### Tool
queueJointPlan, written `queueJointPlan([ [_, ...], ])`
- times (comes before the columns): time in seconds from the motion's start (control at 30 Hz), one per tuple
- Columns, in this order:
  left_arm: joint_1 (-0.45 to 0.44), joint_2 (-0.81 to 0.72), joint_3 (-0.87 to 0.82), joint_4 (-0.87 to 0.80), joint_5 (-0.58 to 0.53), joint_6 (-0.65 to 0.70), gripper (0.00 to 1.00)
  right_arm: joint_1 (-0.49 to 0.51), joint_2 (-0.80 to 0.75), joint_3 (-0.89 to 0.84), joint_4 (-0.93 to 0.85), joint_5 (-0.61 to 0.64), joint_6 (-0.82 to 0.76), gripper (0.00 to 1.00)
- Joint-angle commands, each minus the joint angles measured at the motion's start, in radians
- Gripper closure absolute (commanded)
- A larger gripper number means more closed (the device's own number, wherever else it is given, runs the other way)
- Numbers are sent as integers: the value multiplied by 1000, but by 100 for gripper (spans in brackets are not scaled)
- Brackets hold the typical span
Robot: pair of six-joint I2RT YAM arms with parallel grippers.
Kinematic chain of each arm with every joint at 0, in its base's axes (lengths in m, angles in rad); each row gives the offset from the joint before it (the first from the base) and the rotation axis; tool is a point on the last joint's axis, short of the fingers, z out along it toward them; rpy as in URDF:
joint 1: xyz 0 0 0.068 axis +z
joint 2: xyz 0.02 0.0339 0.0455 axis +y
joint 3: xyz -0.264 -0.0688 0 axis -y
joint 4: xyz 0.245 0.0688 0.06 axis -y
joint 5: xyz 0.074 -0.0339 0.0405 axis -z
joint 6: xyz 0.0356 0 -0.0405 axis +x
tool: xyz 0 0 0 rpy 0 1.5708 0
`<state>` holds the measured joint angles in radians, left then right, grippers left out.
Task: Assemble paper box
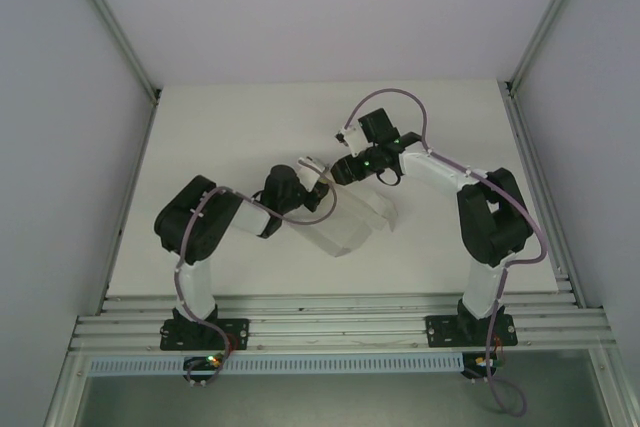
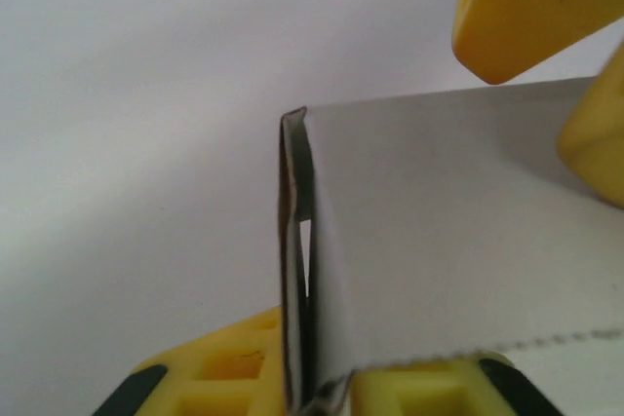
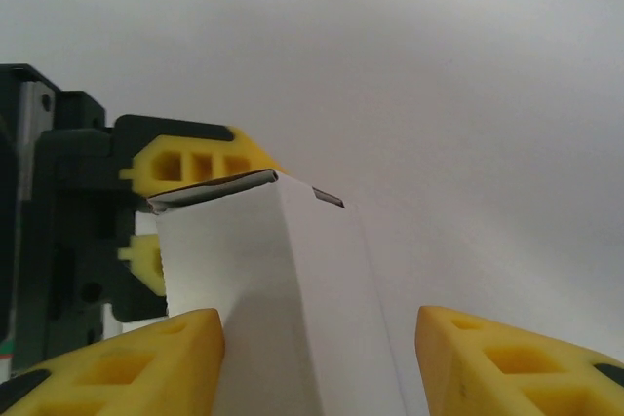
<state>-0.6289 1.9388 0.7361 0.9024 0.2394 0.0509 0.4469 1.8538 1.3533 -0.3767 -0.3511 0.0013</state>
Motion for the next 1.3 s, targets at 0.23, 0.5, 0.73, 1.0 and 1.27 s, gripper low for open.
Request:
queueJointPlan([
  [0.23,-10,40,73,-12,-74,9,87,-13,36,-16,-54,-43,25,48],
  [0.5,-37,25,139,-166,-223,-15,100,-17,26,-32,-50,-37,38,48],
  [0.73,-72,30,147,-207,-570,-40,100,-24,24,-46,-35,-47,90,47],
  [1.0,-88,33,171,-215,-732,-61,100,-25,20,-87,13,-175,176,52],
  [1.27,-101,-71,106,-172,-605,-73,100,-46,-95,-82,25,1,162,36],
])
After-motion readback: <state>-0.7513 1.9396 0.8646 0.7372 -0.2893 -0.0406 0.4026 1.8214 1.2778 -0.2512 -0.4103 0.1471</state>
